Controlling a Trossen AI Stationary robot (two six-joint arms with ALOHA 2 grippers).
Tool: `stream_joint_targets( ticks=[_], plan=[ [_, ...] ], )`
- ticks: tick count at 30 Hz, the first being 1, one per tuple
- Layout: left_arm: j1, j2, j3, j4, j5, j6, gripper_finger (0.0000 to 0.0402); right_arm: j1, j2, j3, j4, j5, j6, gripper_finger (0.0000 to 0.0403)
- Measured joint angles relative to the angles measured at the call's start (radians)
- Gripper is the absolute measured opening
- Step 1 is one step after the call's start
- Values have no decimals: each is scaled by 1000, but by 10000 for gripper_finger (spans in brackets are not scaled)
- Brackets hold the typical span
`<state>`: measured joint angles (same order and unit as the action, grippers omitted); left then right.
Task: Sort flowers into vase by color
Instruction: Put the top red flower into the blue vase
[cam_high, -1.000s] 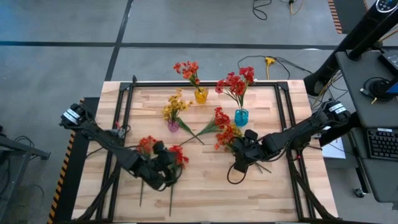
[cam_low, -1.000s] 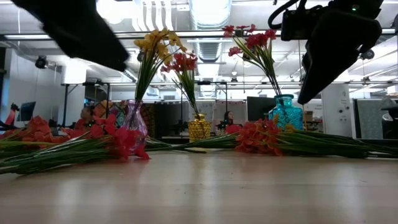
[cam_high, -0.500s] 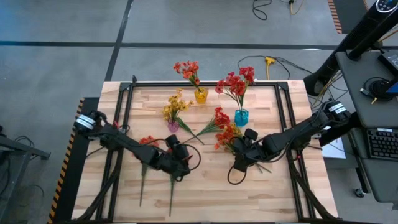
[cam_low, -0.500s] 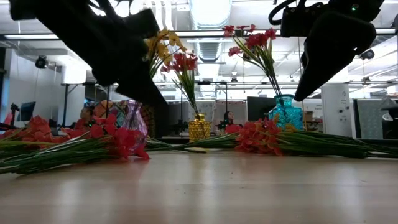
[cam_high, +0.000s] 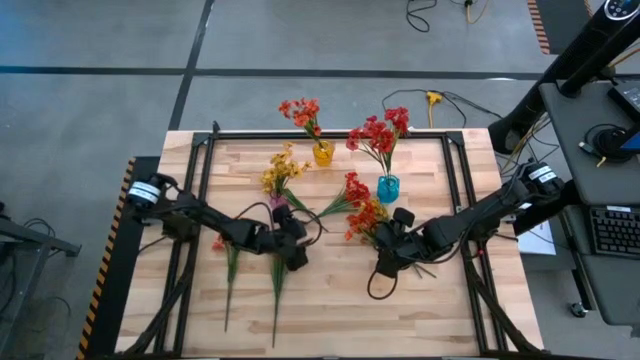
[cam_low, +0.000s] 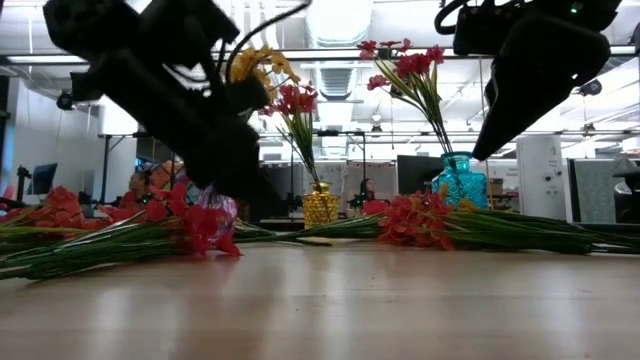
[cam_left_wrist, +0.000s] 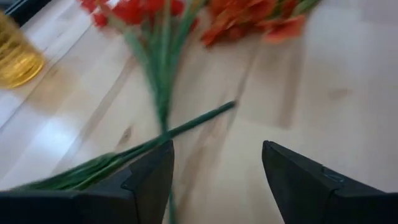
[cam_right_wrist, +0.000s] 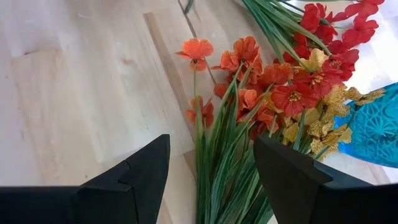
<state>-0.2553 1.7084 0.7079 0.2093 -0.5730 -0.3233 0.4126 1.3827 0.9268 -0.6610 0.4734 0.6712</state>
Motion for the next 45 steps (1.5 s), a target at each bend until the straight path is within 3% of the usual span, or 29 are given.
stream_joint_targets(
  ticks=[10, 19, 32, 37, 45],
  plan=[
    [15, 2, -36, 20, -27, -20, 187, 0, 0, 0, 16, 27, -14, 224],
    [21, 17, -82, 36, -46, -86, 181, 0, 0, 0, 23, 27, -17, 224],
    [18, 148, 3, 54, -64, -90, 173, 0, 1, 0, 31, 27, -17, 224],
    [18, 133, -2, 48, -41, -105, 138, 0, 1, 0, 31, 27, -21, 224],
    [16, 135, -5, 49, -34, -126, 29, 0, 1, 0, 35, 27, -29, 224]
  ],
)
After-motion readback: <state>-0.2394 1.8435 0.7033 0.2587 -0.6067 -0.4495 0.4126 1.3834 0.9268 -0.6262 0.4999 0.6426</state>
